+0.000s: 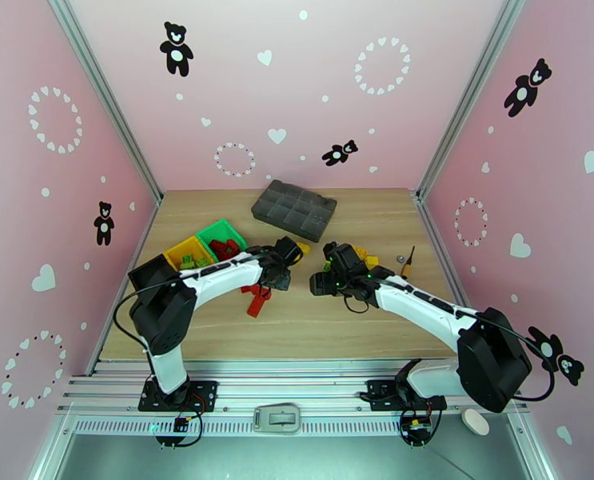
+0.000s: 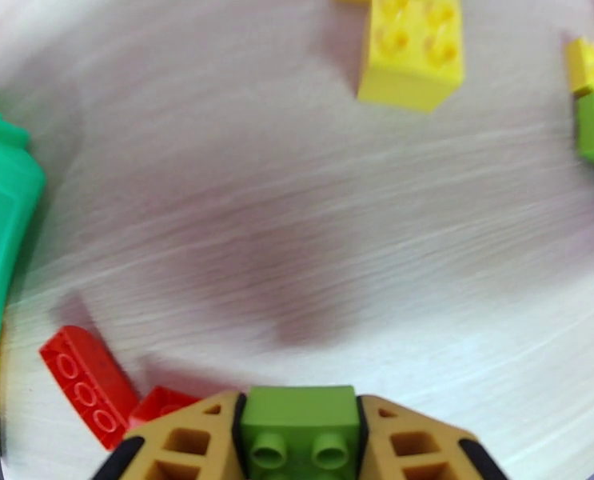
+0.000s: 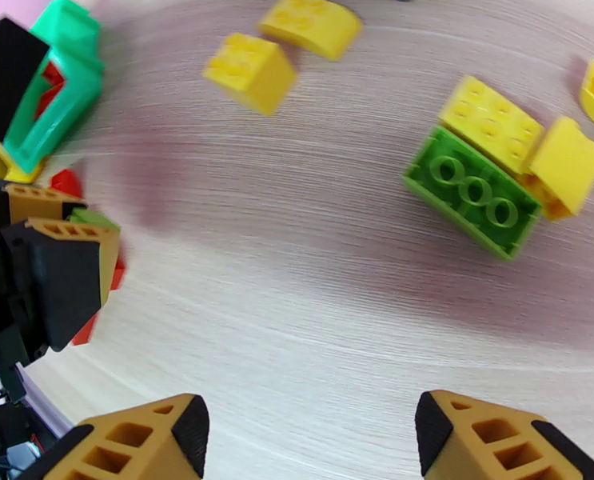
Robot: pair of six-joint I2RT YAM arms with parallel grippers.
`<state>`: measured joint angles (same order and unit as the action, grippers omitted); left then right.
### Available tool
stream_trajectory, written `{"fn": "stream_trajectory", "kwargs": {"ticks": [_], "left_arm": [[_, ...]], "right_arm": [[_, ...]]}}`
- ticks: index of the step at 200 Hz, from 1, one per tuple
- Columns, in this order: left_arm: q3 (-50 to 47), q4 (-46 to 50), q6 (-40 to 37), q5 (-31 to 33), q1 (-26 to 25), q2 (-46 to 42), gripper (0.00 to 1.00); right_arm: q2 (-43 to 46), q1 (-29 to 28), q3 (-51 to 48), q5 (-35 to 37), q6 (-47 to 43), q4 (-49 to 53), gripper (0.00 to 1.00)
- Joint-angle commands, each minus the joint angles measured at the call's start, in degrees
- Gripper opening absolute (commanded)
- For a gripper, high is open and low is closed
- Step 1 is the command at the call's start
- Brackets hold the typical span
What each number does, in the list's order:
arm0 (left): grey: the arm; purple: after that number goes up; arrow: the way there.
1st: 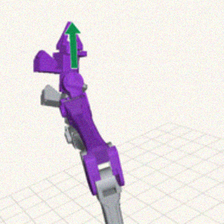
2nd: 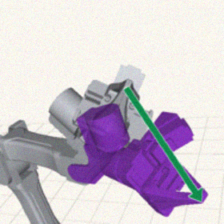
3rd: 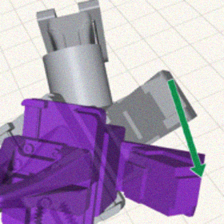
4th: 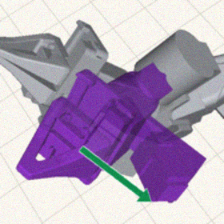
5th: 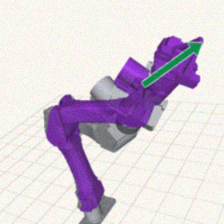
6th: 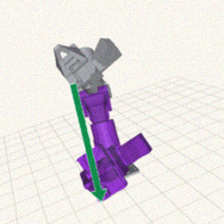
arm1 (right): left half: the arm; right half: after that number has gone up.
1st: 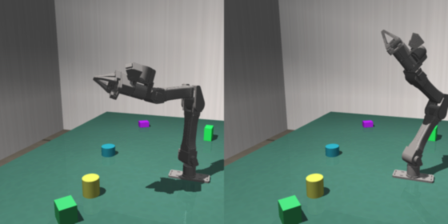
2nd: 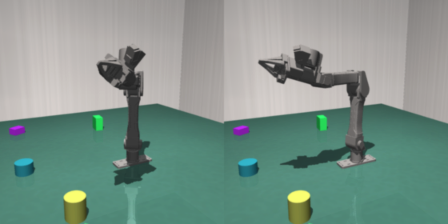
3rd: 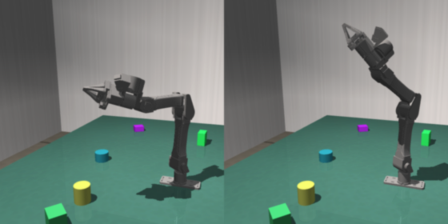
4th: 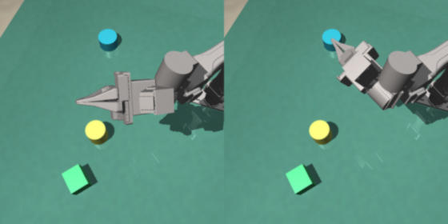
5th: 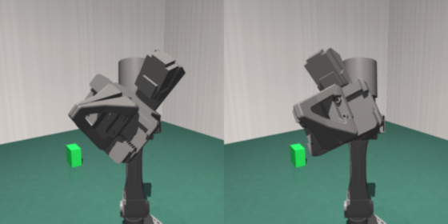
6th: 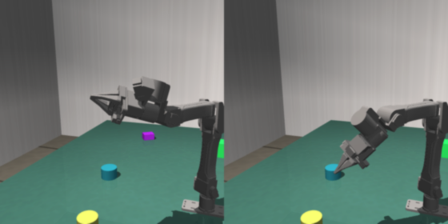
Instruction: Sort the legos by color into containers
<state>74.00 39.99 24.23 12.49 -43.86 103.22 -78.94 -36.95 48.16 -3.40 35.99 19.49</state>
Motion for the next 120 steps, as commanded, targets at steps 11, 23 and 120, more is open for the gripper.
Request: {"fn": "stream_trajectory", "kwargs": {"ticks": [11, 23, 120], "left_arm": [[-2.4, 0.7, 0.9, 3.3, 4.0, -6.8, 0.32], [-3.9, 0.6, 1.4, 4.0, 6.0, -9.4, 0.32], [-14.8, -1.9, 3.8, 3.6, 31.2, -23.6, 0.32]], "right_arm": [[-4.3, -4.1, 3.9, -1.7, -0.1, -2.1, 0.73], [-6.0, -5.9, 5.8, -1.8, -0.3, -2.5, 0.73], [-16.5, -11.6, 19.3, -1.5, -1.6, -0.1, 0.71]]}}
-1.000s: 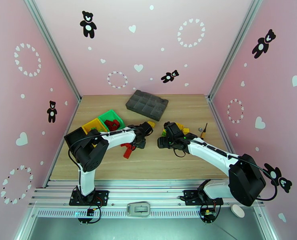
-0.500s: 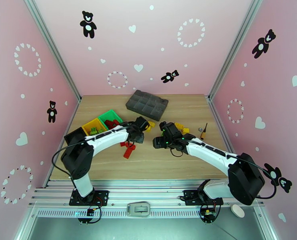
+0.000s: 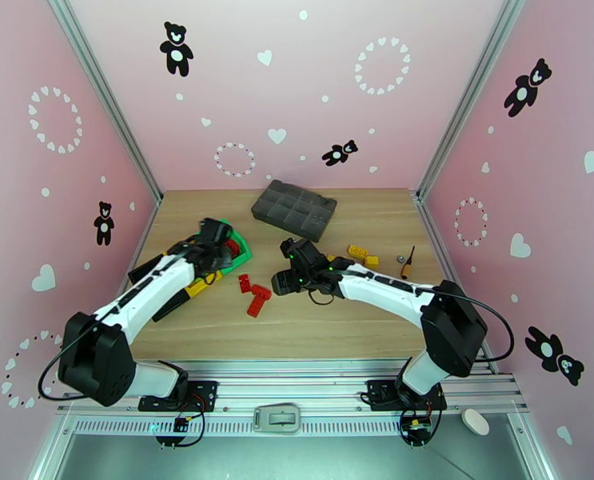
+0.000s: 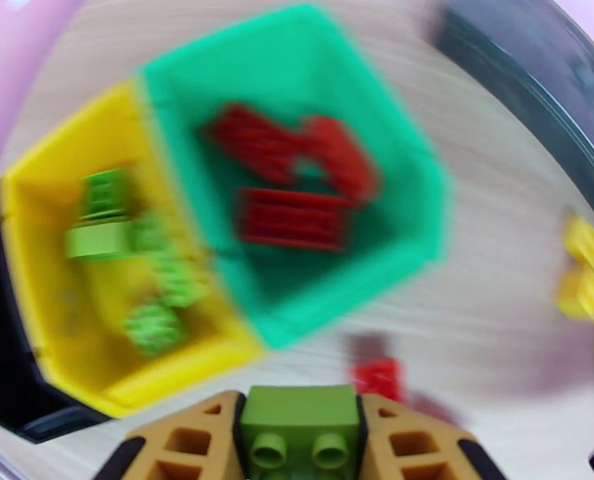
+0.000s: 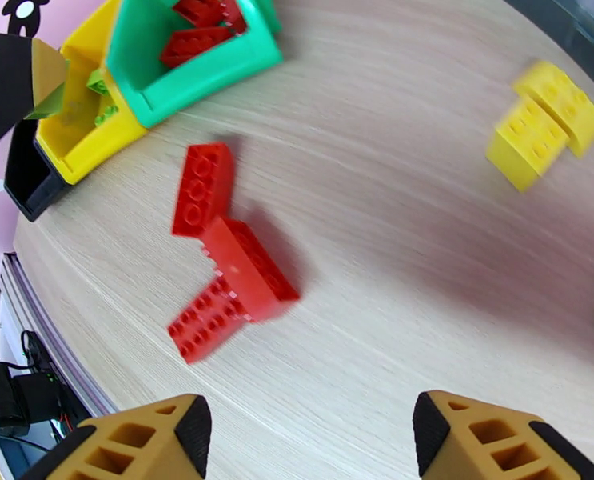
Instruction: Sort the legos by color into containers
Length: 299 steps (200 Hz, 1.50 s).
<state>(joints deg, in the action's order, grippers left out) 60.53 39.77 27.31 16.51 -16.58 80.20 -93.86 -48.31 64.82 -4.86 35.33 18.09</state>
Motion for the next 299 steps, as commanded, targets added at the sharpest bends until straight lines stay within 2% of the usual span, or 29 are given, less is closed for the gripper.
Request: {"fn": "stream_trajectory", "kwargs": {"ticks": [1, 35, 68, 125, 161, 225, 299], "left_arm": [[-1.4, -1.8, 0.8, -0.4, 4.0, -0.5, 0.32], [-2.1, -4.0, 0.5, -2.0, 9.4, 0.8, 0.32], [-2.2, -5.8, 0.0, -3.0, 12.4, 3.8, 0.33], [-2.3, -6.1, -0.5, -3.0, 12.5, 3.6, 0.67], [-2.6, -4.9, -0.8, -3.6, 12.0, 0.1, 0.72], [-1.3, -2.7, 0.8, -2.3, 0.7, -1.8, 0.75], [0.4, -5.6, 7.3, -1.1, -18.0, 4.9, 0.79]], "right_arm": [[-1.5, -0.2, 2.6, -0.1, -1.0, 1.3, 0.71], [-1.4, -0.2, 3.3, 1.9, -1.5, 3.1, 0.71], [-0.5, 0.0, 3.2, 3.6, -2.0, 4.3, 0.71], [1.3, 2.0, 1.6, 5.4, -2.2, 5.5, 0.72], [3.4, 4.7, -0.8, 6.6, -2.0, 5.7, 0.73], [6.1, 10.4, -5.3, 10.5, -0.8, 6.6, 0.78], [5.8, 14.8, -10.2, 13.6, 1.8, 6.7, 0.88]]}}
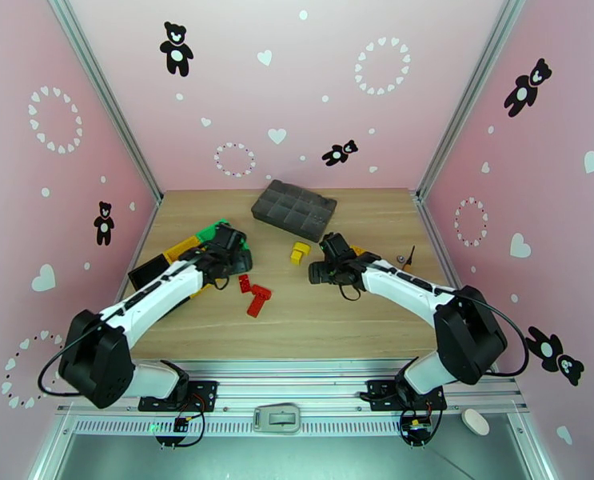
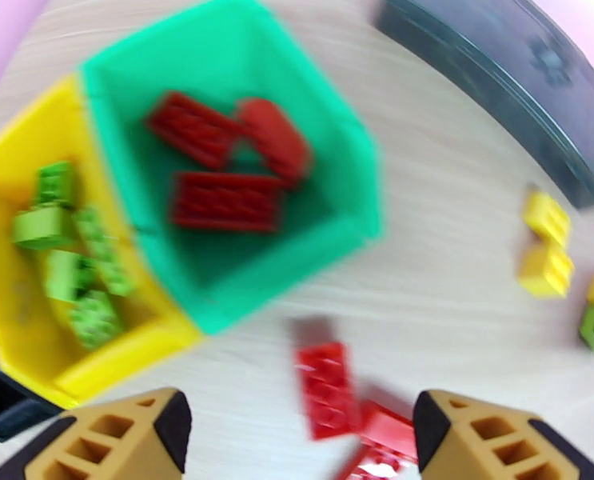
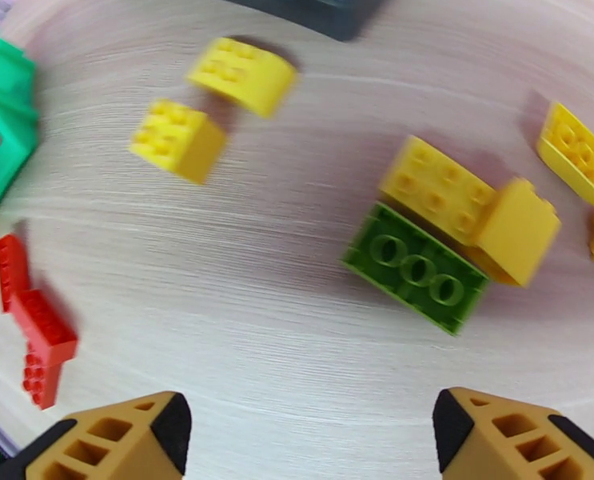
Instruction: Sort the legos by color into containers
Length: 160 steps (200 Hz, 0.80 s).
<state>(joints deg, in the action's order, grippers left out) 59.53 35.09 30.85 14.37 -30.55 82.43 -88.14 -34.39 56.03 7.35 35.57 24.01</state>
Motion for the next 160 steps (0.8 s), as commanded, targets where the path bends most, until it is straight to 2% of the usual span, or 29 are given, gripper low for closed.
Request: {"fn": "stream_trajectory", "kwargs": {"ticks": [1, 37, 128, 160], "left_arm": [[1.4, -0.9, 3.8, 1.0, -4.3, 2.8, 0.79], [2.4, -2.9, 5.8, 0.8, -8.4, 5.9, 0.8], [1.2, -3.4, 6.1, 1.8, -8.4, 5.0, 0.84], [0.2, -3.1, 6.0, 2.2, -7.9, 3.8, 0.84]], "right_arm": [[0.0, 1.0, -1.5, 1.4, 1.6, 0.7, 0.88], [-3.6, 1.8, -1.6, 1.6, 2.8, -0.6, 0.89], [-13.0, 3.0, 3.1, 2.5, 4.8, -2.1, 0.91], [-16.5, 3.0, 6.7, 2.6, 4.6, -1.7, 0.88]]}}
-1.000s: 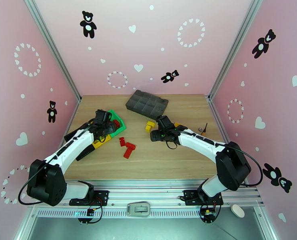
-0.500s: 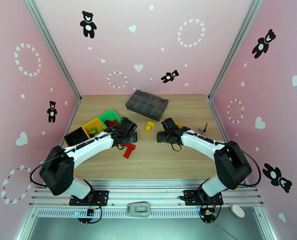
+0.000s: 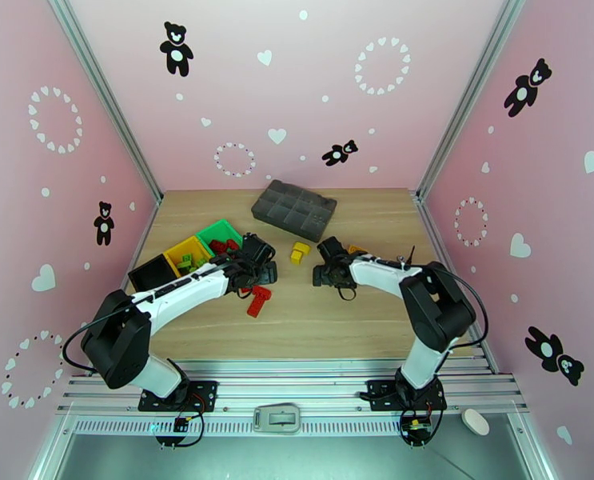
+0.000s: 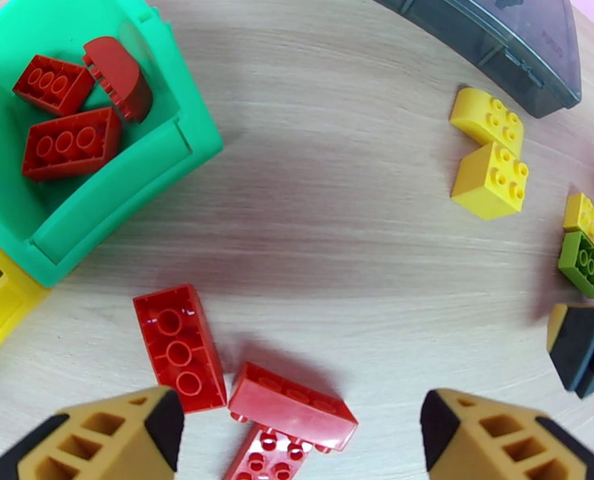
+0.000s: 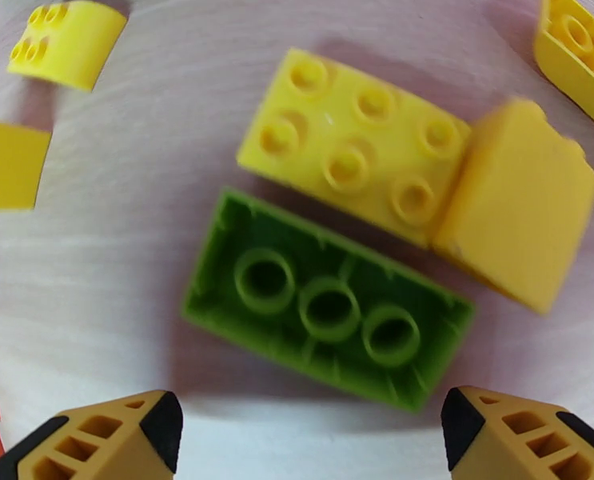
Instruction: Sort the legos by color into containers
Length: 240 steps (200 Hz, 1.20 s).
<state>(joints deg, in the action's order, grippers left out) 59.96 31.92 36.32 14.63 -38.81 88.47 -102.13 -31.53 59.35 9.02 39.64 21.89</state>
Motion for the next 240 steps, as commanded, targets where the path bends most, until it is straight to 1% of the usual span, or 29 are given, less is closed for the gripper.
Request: {"fn": "stream_trajectory", "kwargs": {"ticks": [1, 35, 72, 100, 122, 142, 192, 213, 230, 240], "left_arm": [[-0.3, 0.0, 0.5, 1.9, 0.4, -2.2, 0.84], [-1.8, -0.1, 0.3, 1.5, 1.9, -4.2, 0.85], [-3.7, -0.4, 0.2, 0.8, 3.6, -6.3, 0.85], [-4.8, -0.5, 0.1, 0.2, 4.8, -7.5, 0.85], [-5.4, -0.5, -0.2, -0.1, 5.8, -8.5, 0.86], [-5.6, -0.4, -0.4, -0.5, 6.5, -9.3, 0.86], [-5.9, 0.0, -0.7, -1.8, 8.7, -11.5, 0.87], [-6.6, -0.5, -0.8, -3.9, 11.2, -12.9, 0.88], [-7.1, -0.9, -1.1, -6.1, 14.4, -14.4, 0.88], [-7.2, -1.2, -1.3, -7.6, 17.2, -15.3, 0.88]], "right_arm": [[-2.6, 0.2, 3.5, 0.9, 0.6, 0.4, 0.88], [-5.9, 0.1, 7.5, -0.1, 0.2, 0.9, 0.85], [-8.6, 0.2, 11.8, 1.6, -0.3, 3.3, 0.84], [-10.0, 0.1, 13.1, 2.3, -0.2, 4.0, 0.8], [-9.8, -0.2, 12.9, 3.0, 0.0, 4.0, 0.75], [-9.3, -0.7, 12.9, 3.6, 0.0, 4.2, 0.69], [-5.7, -3.0, 12.9, 4.6, -0.8, 4.3, 0.61], [-4.4, -4.7, 13.0, 3.6, -1.7, 3.8, 0.59], [-3.8, -6.6, 13.7, 0.0, -3.2, 2.1, 0.58], [-4.2, -8.0, 14.8, -2.5, -4.0, 1.4, 0.58]]}}
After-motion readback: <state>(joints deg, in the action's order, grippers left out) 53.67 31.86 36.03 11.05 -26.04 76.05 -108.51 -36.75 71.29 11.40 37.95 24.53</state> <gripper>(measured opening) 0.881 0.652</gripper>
